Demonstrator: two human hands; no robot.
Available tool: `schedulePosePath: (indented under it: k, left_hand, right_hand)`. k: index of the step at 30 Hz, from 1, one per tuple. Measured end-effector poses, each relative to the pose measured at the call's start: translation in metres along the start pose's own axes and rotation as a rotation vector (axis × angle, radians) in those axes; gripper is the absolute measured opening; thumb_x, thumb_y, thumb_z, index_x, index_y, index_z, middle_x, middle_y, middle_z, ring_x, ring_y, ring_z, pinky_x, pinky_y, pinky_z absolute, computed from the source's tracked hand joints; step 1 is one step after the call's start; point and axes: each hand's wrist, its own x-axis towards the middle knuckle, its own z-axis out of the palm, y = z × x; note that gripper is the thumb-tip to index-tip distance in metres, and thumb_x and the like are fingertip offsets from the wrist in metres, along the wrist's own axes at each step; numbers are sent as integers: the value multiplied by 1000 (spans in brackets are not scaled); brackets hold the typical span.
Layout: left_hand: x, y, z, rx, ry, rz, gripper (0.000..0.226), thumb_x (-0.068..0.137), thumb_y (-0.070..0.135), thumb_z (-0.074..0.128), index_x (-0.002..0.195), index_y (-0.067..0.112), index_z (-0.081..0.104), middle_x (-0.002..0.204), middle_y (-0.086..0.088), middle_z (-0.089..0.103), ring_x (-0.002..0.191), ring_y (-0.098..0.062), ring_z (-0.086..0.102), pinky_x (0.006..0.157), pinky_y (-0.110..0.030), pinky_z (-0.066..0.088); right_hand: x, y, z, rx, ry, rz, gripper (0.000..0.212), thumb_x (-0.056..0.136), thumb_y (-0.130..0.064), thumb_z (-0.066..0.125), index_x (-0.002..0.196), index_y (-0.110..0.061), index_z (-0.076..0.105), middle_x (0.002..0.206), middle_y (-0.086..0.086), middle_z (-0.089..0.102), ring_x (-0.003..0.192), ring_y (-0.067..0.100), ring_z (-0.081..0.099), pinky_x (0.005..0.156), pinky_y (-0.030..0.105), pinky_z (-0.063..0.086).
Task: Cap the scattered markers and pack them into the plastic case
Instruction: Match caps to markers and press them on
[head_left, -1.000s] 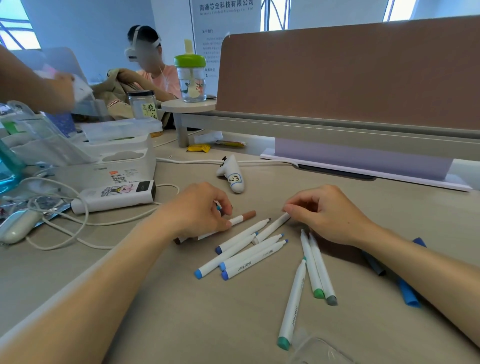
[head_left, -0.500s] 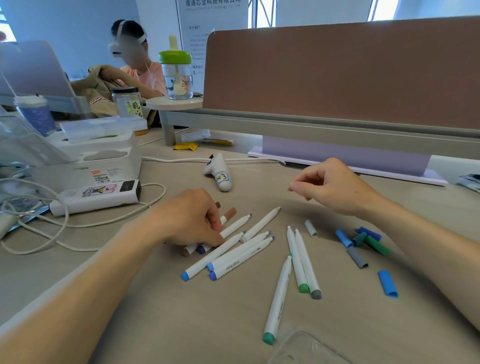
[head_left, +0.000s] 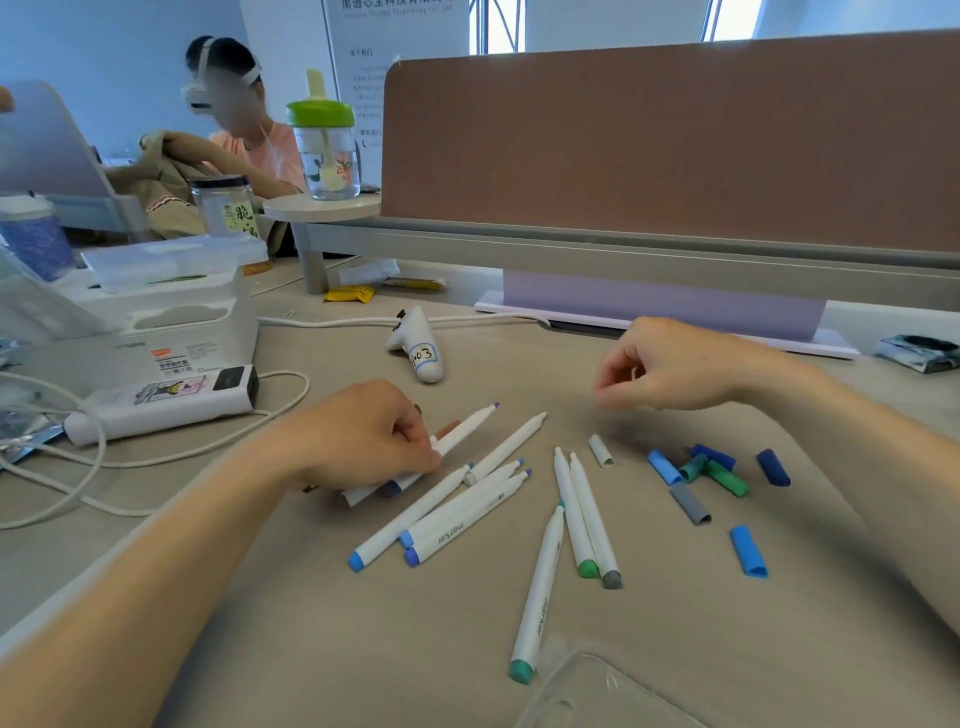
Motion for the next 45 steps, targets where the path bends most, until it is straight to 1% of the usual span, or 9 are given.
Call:
schedulePosePath:
  k: [5,9,12,16,22,27,32,36,45]
  left_hand:
    - [-2,4,-1,-192,-58,74,29,91,43,64,84,18,76,88,0,73,80,-12,63,82,-30,49]
    - [-4,10,4,-288,-119,113,33,93,40,62,85,10,74,70,1,60,65,-6,50,70,-24,39]
    - [-5,13,7,-364,-156,117,27,94,34,61,77,20,76,64,6,58,60,-5,46,66,-24,37]
    - [-6,14,11,-397,-179,148,28,97,30,59,76,26,77,79,-5,65,70,-13,48,75,-29,39]
    - [-8,22,17,-451,-184,170,29,97,26,58,73,19,73,70,-6,57,61,-10,39,58,-19,33]
    - [-11,31,24,-541,-163,234,35,99,17,54,68,20,70,65,3,67,49,0,45,51,-8,36]
    - [-16,39,31,-540,-158,250,28,99,23,55,78,19,74,71,0,71,52,-3,44,57,-18,38]
    - [-17,43,34,-500,-146,255,29,98,29,56,76,28,75,77,1,74,55,-4,46,69,-27,40]
    - [-19,39,31,-585,-139,265,34,98,24,56,70,30,74,75,-3,72,59,-8,45,63,-25,37]
  right_hand:
    - [-14,24,-30,-162,-247,155,5,81,-25,76,80,-23,72,78,-4,70,61,9,61,56,22,52]
    - [-19,33,-39,-170,-338,262,14,80,-18,80,89,-18,70,81,-2,68,65,13,64,57,20,52]
    - [-20,38,-42,-158,-351,303,16,79,-15,80,91,-16,70,80,0,68,63,13,63,57,20,51]
    - [-22,42,-41,-89,-276,285,12,80,-15,80,89,-16,72,78,-1,70,62,11,65,56,21,52]
    - [-27,39,-41,-52,-97,227,7,87,-17,70,80,-18,73,73,0,69,57,10,62,56,23,52]
    - [-67,52,-38,-87,-93,356,10,90,-19,65,83,-17,71,75,2,69,54,10,61,54,23,53]
    - [-96,64,-12,-55,1,445,10,93,-33,64,99,-25,67,87,-3,71,52,5,62,54,20,51]
    - [-103,67,8,-141,78,415,22,87,-43,69,104,-30,64,86,-12,65,71,4,61,61,17,44]
    - [-107,59,20,-117,150,382,12,87,-22,69,95,-31,69,86,-13,64,79,2,59,64,14,40]
